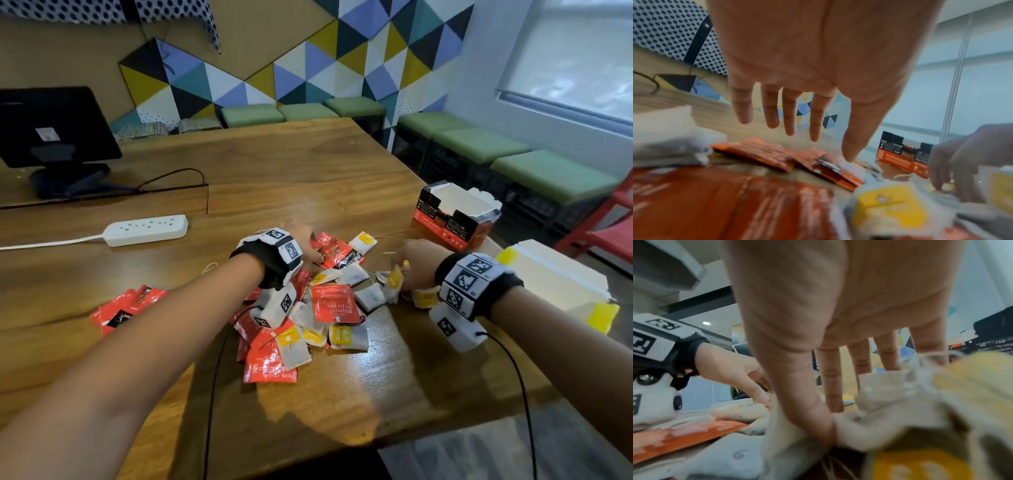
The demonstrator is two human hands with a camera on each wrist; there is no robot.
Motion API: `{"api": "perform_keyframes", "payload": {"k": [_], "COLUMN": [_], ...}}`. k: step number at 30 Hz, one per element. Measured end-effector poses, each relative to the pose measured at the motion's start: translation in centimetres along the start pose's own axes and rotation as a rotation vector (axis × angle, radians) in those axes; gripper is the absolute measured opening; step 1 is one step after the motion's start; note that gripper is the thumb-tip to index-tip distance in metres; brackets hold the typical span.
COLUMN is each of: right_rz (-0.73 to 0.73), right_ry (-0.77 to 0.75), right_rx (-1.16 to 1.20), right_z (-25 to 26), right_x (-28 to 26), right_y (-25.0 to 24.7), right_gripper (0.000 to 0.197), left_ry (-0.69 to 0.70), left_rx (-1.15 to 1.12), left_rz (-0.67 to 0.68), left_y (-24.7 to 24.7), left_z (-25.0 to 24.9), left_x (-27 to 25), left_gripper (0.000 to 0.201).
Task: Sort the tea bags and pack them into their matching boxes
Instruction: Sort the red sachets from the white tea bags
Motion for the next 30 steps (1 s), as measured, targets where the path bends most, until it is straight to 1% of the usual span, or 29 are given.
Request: {"api": "perform_keyframes", "payload": {"k": [2,4,5,8,11,14,15,18,19,21,25,27,28,30], "right_rz": [0.022,-0.041,-0.088,-0.175,-0.213,-0.165,-0.145,-0.055,-0.04,-0.041,-0.07,-0.11,-0.143,-0.203], "right_ry": [0.009,-0.01,-0.02,-0.032,-0.057,-0.056,-0.046,0.004,0.01,0.007,-0.032,-0.039,-0.039,-0.03], "right_rx": [-0.015,0.028,0.056,0.132,0.207,0.202,0.201,0.2,0.212,0.242,0.309,0.374,0.41,0.499], "right_z": [0.0,0.4,0.8,2.4,4.1,5.5,5.7,6.3,6.3,6.5,6.8,6.8,6.7,6.4], "right_x": [0.0,0.3,0.5,1.5,2.8,4.5,5.2,6.7,7.0,7.4,7.6,7.5,7.3,6.9], "right_y": [-0.3,-1.2,-1.8,-2.8,-3.5,-3.9,-3.9,-3.2,-2.9,-2.8,-3.2,-3.5,-3.8,-4.5], "right_gripper": [0.024,0.018,0.017,0.023,0.024,0.027,0.031,0.053,0.057,0.06,0.069,0.072,0.072,0.066], "left_ry": [-0.044,-0.056,-0.059,-0.032,-0.018,-0.025,-0.033,-0.087,-0.112,-0.142,-0.164,-0.169,-0.168,-0.18], "left_rx": [0.017,0.023,0.012,-0.037,-0.057,-0.094,-0.102,-0.14,-0.155,-0.178,-0.186,-0.188,-0.205,-0.257], "left_rz": [0.001,0.003,0.018,0.053,0.065,0.033,0.018,0.001,0.004,0.003,0.023,0.026,0.032,0.036], "left_y": [0.2,0.4,0.5,0.7,0.7,0.5,0.3,0.0,0.0,-0.2,-0.1,-0.2,-0.2,-0.1], "left_z": [1.1,1.7,2.0,2.1,2.2,2.4,2.5,2.9,3.0,3.3,3.7,3.8,3.7,4.0], "left_x": [0.1,0.0,-0.1,0.0,0.2,0.4,0.5,0.5,0.5,0.5,0.8,0.7,0.6,0.7], "left_gripper": [0.03,0.046,0.048,0.051,0.038,0.049,0.054,0.075,0.082,0.089,0.091,0.092,0.091,0.083]}}
Point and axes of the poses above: each hand's wrist, its own x-axis towards the middle knuckle, its own y-axis out of the palm, z = x × y, the point moved 8 cm from there along x, towards the middle knuckle, and after that the axes turned 9 degrees about -x, right-handed, at the moved point
